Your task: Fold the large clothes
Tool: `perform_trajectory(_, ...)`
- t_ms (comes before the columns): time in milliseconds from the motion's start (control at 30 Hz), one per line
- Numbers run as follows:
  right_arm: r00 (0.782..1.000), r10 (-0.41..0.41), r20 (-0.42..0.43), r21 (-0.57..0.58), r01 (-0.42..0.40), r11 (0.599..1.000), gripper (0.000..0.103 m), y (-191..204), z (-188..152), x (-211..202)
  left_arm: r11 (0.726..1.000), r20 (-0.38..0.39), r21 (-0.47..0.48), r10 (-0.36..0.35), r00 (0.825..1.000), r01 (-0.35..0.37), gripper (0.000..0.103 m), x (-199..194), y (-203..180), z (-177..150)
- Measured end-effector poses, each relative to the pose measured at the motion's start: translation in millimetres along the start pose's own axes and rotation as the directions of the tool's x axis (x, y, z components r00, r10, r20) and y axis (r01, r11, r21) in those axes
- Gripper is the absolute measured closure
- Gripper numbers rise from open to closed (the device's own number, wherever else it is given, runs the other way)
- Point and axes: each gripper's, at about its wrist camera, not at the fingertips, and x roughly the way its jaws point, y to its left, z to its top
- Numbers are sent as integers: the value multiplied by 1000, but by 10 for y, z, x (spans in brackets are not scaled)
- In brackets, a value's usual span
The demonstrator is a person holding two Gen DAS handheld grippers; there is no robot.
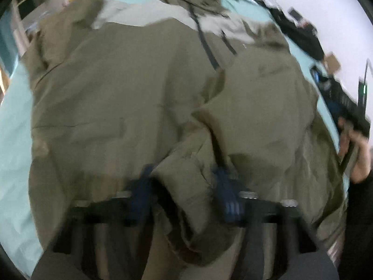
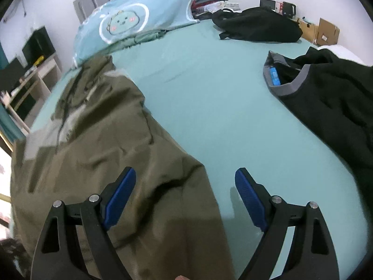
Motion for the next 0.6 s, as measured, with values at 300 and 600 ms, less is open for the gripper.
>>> perform_trajectory(300,995,64,78,-49,-61,997,16,250,92,-39,965,424,0,236,874,-261,94,-1140,63,622)
perform_trajectory(600,988,132,77,-160,-118,980,16,593,175,204,955,297,83,248,922,-283,87,-687,286,1264)
